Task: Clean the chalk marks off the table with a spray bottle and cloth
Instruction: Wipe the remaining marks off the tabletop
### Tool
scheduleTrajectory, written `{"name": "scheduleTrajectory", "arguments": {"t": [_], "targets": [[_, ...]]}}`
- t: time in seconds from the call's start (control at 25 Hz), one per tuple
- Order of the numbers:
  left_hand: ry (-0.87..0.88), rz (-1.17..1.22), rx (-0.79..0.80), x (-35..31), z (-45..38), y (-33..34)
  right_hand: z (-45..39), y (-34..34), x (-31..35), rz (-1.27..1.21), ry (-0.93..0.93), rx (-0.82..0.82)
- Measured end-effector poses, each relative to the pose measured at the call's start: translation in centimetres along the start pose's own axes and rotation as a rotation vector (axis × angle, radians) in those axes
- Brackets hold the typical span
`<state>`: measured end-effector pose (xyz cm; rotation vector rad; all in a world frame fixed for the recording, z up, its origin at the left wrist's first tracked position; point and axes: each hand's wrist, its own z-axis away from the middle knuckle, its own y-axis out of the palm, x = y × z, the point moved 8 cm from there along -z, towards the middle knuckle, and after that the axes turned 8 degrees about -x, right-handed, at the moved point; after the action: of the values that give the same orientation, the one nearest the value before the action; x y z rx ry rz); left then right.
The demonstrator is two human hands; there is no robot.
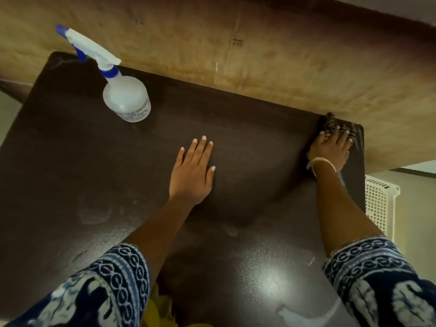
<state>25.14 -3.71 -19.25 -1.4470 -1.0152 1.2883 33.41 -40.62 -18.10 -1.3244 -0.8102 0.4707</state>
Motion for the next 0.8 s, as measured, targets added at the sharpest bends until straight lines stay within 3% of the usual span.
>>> {"name": "scheduleTrajectory", "arguments": {"t": [0.08, 0.12, 0.28, 0.32, 0.4, 0.48, 0.64, 0.72, 0.8], "targets": [[-0.005, -0.001, 0.001, -0.1, 0.0, -0.1, 1.2, 0.5, 1.9, 0.0, 0.096, -0.016], [-0.005, -0.007, 0.001, -0.1, 0.1, 0.0, 2.3, 1.1, 4.8, 0.007, 0.041, -0.033], [0.0, -0.017, -0.016, 0.0, 0.0, 0.1, 11.2, 5.4, 20.0, 0.034, -0.644, 0.094], [0.003, -0.023, -0.016, 0.0, 0.0, 0.1, 13.8, 6.4, 21.6, 0.045, -0.8, 0.152], [0.007, -0.039, -0.012, -0.1, 0.0, 0.2, 14.4, 6.7, 21.2, 0.018, -0.925, 0.205], [0.012, -0.055, -0.013, -0.2, 0.0, 0.4, 9.9, 5.2, 17.4, -0.018, -0.804, 0.132], [0.067, -0.072, 0.007, -0.9, 0.0, 0.8, -0.1, 0.2, 0.6, 0.021, -0.282, 0.003], [0.089, -0.075, 0.009, -1.1, -0.2, 0.8, -0.3, -1.6, -6.7, 0.006, -0.074, -0.026], [0.093, -0.082, 0.01, -1.1, -0.2, 0.7, 0.8, -2.1, -9.5, -0.005, 0.097, -0.07]]}}
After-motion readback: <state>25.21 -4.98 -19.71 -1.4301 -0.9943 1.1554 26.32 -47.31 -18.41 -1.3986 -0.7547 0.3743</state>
